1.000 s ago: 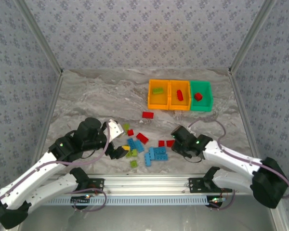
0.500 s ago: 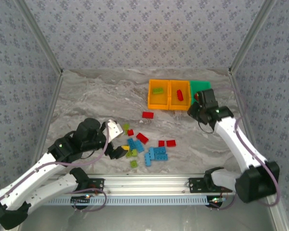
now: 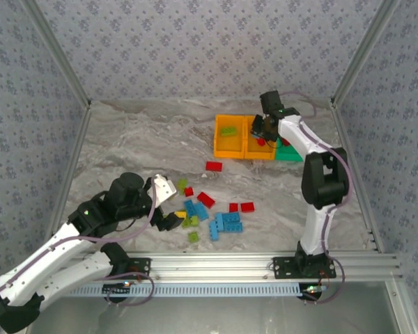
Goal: Sort the legos into containers by color
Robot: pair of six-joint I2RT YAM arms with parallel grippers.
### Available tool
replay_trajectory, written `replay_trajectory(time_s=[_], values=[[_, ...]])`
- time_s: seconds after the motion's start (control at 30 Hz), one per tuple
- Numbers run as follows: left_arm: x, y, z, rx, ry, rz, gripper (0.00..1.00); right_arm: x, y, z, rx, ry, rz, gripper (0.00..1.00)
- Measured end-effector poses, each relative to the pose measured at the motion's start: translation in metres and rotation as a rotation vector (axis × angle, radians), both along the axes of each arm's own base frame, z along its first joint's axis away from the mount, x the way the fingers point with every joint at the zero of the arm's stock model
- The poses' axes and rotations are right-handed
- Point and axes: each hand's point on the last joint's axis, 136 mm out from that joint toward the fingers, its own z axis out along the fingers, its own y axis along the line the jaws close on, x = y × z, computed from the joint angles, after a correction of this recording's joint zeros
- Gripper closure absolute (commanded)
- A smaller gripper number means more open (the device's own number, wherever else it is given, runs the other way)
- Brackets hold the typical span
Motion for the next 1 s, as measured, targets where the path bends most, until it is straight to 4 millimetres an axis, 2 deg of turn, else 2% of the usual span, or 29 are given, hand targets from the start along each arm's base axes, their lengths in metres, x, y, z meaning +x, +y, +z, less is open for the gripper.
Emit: replay_trajectory(time_s=[0.17, 0.43, 0.67, 0.83, 1.0], values=[[0.000, 0.000, 0.000, 0.001, 0.001, 0.000, 0.01, 0.016, 0.000, -0.023, -0.021, 0.047, 0.002, 0.68], [0.000, 0.000, 0.000, 0.001, 0.001, 0.000, 0.01, 0.020, 0.005, -0.034, -0.035, 0.094, 0.038, 0.54], [0.000, 0.000, 0.000, 0.001, 0.001, 0.000, 0.01, 0.017, -0.006, -0.026, -0.115, 0.113, 0.055, 0.56], [0.000, 0.000, -0.001, 0.001, 0.002, 0.001, 0.01, 0.037, -0.013, -0.015, -0.195, 0.076, 0.055, 0.60], [0.000, 0.000, -0.001, 0.001, 0.003, 0.001, 0.01, 0.050, -0.016, -0.039, -0.254, 0.112, 0.047, 0.59]])
